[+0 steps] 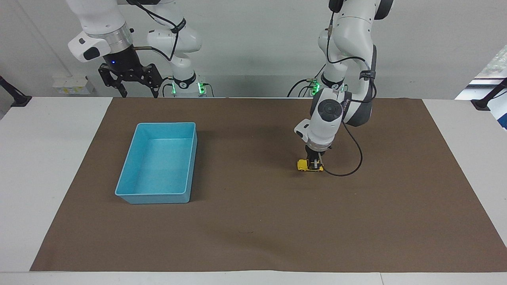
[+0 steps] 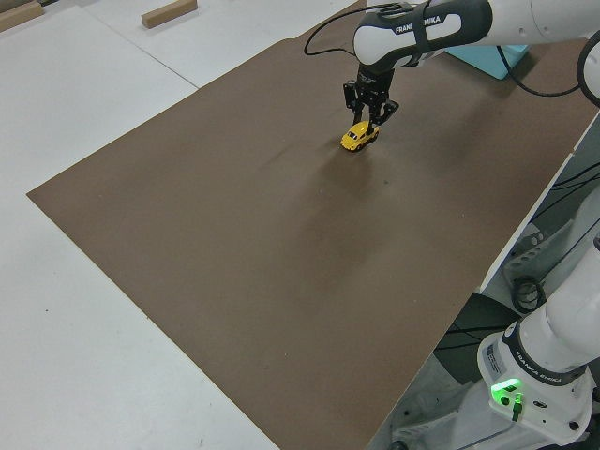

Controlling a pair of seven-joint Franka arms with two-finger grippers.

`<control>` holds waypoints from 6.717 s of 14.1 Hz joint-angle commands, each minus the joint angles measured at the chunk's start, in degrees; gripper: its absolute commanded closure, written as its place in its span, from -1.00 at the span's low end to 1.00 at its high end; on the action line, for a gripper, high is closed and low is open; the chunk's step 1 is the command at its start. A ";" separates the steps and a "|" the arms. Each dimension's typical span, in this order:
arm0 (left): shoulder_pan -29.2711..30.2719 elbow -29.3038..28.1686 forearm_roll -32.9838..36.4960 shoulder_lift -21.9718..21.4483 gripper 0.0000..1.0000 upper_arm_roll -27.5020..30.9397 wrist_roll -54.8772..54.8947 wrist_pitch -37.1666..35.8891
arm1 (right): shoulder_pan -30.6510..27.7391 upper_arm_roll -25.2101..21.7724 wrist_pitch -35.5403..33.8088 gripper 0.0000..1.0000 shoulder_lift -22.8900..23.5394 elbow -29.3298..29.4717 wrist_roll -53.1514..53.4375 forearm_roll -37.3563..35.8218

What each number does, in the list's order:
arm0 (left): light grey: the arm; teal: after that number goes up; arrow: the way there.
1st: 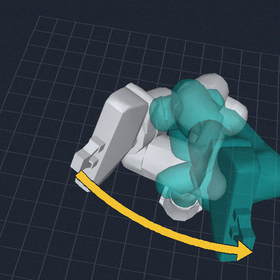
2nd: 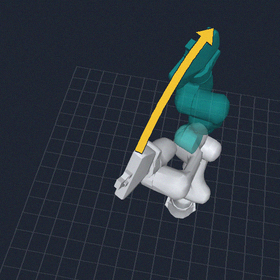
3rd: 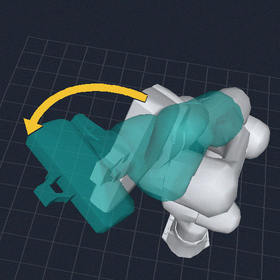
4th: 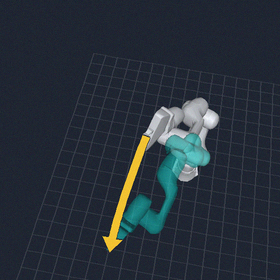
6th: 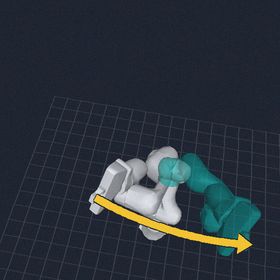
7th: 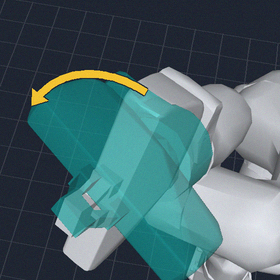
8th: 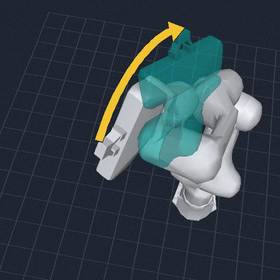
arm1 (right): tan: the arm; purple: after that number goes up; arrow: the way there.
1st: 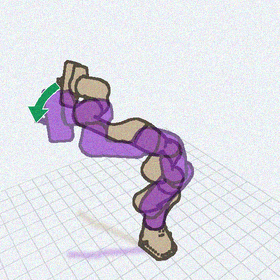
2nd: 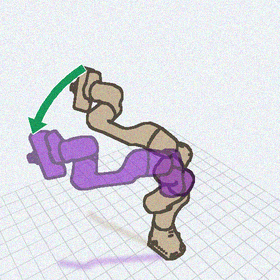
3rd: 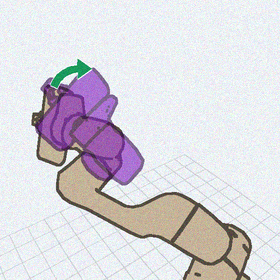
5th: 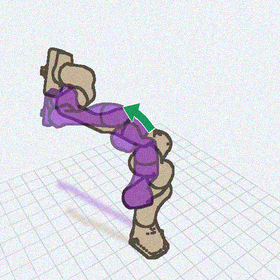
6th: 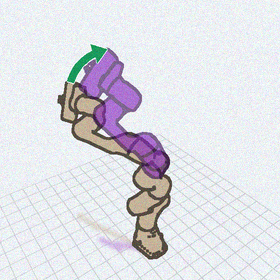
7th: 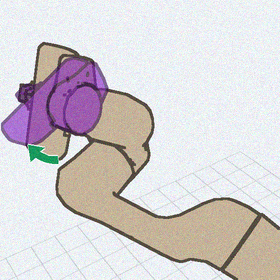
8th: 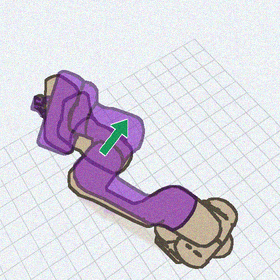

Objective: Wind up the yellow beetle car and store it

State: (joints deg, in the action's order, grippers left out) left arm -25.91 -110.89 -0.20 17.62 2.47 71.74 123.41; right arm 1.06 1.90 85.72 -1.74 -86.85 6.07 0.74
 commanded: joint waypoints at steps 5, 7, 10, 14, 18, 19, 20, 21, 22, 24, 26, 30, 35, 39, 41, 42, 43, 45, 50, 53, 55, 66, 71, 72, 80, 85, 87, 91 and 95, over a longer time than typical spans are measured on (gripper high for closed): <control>1.30 0.76 1.25 -8.82 -1.00 0.42 -12.26 -8.44 | -0.62 0.12 -0.64 -1.00 -0.55 -0.07 -1.15 1.02; 2.61 3.56 1.25 -9.62 -1.00 0.69 -28.77 -12.04 | -0.62 0.12 -0.64 -1.00 -0.55 -0.07 -1.24 1.02; 6.03 8.57 1.25 -10.93 -1.00 0.69 -45.58 -15.56 | -0.62 -0.14 -1.43 -1.00 -0.72 -0.16 -1.50 0.32; 9.99 14.55 1.16 -10.67 -1.00 0.69 -67.48 -18.38 | -0.71 -1.11 -2.04 -1.00 -1.16 -0.69 -1.85 1.02; 13.33 21.13 1.16 -10.94 -1.00 0.69 -75.16 -22.49 | -0.01 -0.67 -1.61 -1.00 -1.43 -0.95 -7.37 1.02; 14.04 23.16 1.16 -10.94 -1.00 0.69 -75.17 -24.95 | 0.08 -0.58 -1.52 -1.00 -1.86 -1.65 -9.91 1.10; 14.22 25.00 1.25 -11.03 -1.00 1.04 -74.90 -27.93 | 0.17 -0.41 -1.17 -1.00 -2.74 -3.05 -14.03 2.24; 14.92 25.55 1.43 -11.90 -1.00 1.30 -74.64 -29.88 | 0.34 -0.32 -1.08 -1.00 -3.44 -3.93 -17.38 3.29; 15.71 25.46 1.17 -14.34 -1.00 1.13 -73.94 -30.51 | 1.21 -0.23 -1.08 -1.00 -4.15 -5.16 -20.20 3.39; 16.06 24.15 0.99 -17.43 -1.00 0.87 -70.52 -32.87 | 3.76 -0.23 -0.99 -1.00 -4.68 -6.31 -27.21 3.30; 17.98 23.79 0.90 -18.67 -1.00 0.87 -70.77 -35.78 | 5.61 -0.23 0.14 -1.00 -4.68 -7.36 -38.71 3.13; 18.26 24.85 0.55 -18.67 -1.00 0.69 -71.03 -37.01 | 7.90 -0.23 5.49 -1.00 -4.77 -11.22 -57.19 2.16; 18.44 24.76 -0.07 -18.85 -1.00 0.60 -70.85 -38.33 | 9.83 -0.14 11.03 -1.00 -2.93 -14.91 -69.77 1.37; 18.53 24.67 -0.15 -18.85 -1.00 0.69 -70.86 -38.69 | 12.03 -0.23 18.33 -1.00 -1.87 -21.16 -72.96 1.28; 18.53 24.67 -0.15 -18.85 -1.00 0.78 -70.86 -38.60 | 11.95 -0.23 18.69 -1.00 0.32 -21.34 -73.65 1.28; 18.53 24.67 -0.15 -18.85 -1.00 0.69 -70.86 -38.60 | 12.03 -0.14 19.56 -1.00 1.37 -21.34 -75.23 1.28; 18.44 24.76 -0.15 -18.85 -1.00 0.69 -70.86 -38.60 | 12.12 -0.23 21.40 -1.00 2.17 -22.21 -76.90 1.28; 18.44 24.67 -0.15 -18.85 -1.00 0.69 -70.86 -38.60 | 12.21 -0.14 25.53 -1.00 1.65 -25.89 -77.79 1.19; 18.44 24.67 -0.15 -18.85 -1.00 0.69 -70.86 -38.60 | 12.30 -0.23 32.13 -1.00 2.17 -29.95 -78.85 0.93; 18.44 24.67 -0.15 -18.85 -1.00 0.78 -70.86 -38.60 | 13.69 -0.23 35.11 -1.00 4.72 -30.39 -78.67 0.49; 18.44 24.67 -0.15 -18.85 -1.00 0.69 -70.86 -38.60 | 14.32 -0.23 38.36 -1.00 6.39 -31.45 -78.14 0.05; 18.44 24.76 -0.15 -18.85 -1.00 0.69 -70.86 -38.60 | 15.54 -0.23 49.80 -1.00 15.62 -33.65 -78.06 -1.27; 18.44 24.67 -0.15 -18.85 -1.00 0.69 -70.86 -38.60 | 15.99 -0.23 49.11 1.00 16.41 -33.21 -77.97 -3.46; 18.53 24.67 -0.15 -18.85 -1.00 0.69 -70.86 -38.60 | 16.16 -0.23 48.67 1.00 16.50 -32.51 -78.05 -3.64; 18.44 24.67 -0.15 -18.85 -1.00 0.69 -70.86 -38.60 | 22.84 0.04 37.33 1.00 16.68 -18.63 -64.44 -2.41; 18.44 24.67 -0.15 -18.94 -1.00 0.69 -70.86 -38.60 | 22.58 0.12 36.36 1.00 16.50 -17.91 -64.17 -2.41; 18.44 24.76 -0.15 -18.85 -1.00 0.69 -70.86 -38.60 | 22.49 0.12 35.75 1.00 16.33 -17.91 -64.52 -2.50; 18.44 24.67 -0.15 -18.85 -1.00 0.69 -70.86 -38.60 | 20.65 0.04 31.71 1.00 14.66 -17.13 -65.48 -2.67; 18.44 24.76 -0.15 -18.85 -1.00 0.69 -70.86 -38.60 | 16.62 0.04 28.02 1.00 12.03 -17.12 -70.84 -2.50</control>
State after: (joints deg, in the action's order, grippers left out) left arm -8.49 -85.82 0.02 -0.59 3.83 0.34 85.58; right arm 20.28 1.45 116.31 12.57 -103.84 -61.92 -1.84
